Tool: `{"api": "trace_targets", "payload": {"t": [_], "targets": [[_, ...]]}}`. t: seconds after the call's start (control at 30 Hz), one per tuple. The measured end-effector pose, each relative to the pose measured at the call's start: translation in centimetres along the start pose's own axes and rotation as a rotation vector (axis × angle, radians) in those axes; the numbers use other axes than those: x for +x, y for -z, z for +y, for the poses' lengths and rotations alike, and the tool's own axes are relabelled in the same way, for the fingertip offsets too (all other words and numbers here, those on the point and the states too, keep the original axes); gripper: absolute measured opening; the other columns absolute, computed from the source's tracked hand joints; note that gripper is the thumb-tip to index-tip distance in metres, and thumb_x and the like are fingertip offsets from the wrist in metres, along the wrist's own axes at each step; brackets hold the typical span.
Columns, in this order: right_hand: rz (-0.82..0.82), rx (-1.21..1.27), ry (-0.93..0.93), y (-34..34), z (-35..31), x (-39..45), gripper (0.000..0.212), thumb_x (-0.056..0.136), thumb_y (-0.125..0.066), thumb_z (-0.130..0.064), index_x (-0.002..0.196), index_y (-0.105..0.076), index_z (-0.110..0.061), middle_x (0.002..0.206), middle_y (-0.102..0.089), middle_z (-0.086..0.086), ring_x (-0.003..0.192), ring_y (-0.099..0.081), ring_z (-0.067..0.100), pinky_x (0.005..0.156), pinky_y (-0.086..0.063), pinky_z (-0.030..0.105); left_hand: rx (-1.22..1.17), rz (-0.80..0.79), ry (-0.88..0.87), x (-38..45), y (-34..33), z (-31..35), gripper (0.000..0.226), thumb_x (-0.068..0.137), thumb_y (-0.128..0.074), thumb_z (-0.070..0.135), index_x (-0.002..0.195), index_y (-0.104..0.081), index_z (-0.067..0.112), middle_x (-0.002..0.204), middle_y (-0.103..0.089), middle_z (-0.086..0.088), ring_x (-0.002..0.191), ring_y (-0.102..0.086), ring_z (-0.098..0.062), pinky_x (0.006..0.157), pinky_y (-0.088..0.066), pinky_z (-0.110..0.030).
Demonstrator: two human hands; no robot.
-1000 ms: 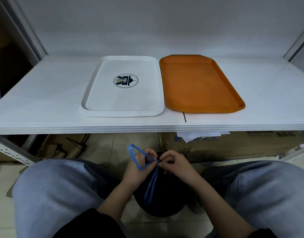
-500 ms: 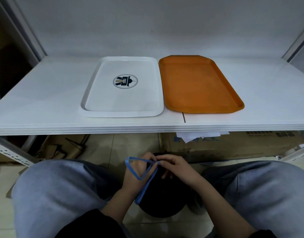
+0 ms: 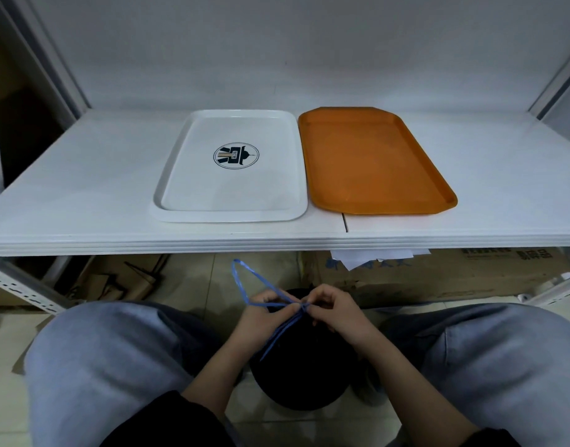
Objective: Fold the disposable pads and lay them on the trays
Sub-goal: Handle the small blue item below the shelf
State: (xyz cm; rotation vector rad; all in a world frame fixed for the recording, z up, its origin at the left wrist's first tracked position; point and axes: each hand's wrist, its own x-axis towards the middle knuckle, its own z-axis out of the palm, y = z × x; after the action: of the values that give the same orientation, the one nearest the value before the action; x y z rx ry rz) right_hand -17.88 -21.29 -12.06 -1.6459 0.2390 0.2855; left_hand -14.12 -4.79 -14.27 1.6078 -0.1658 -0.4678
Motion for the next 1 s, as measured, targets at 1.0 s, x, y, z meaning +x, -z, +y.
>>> {"api": "trace_targets", "payload": {"t": [1.0], "targets": [[0.158, 0.977, -0.114, -0.5, -2.4, -0.2, 0.052, 0.101, -0.037, -0.031, 0.054, -0.05, -0.013, 0.061, -0.057, 0.004, 0.073, -0.061, 0.022, 0.087, -0.046, 0.034, -0.601, 0.152, 0.213, -0.2, 0.5, 3.0, 0.035, 0.101, -0.03, 0.02, 0.068, -0.037, 0.014, 0.047, -0.043, 0.004, 0.036, -0.036, -0.006, 0.035, -0.031, -0.015]]}}
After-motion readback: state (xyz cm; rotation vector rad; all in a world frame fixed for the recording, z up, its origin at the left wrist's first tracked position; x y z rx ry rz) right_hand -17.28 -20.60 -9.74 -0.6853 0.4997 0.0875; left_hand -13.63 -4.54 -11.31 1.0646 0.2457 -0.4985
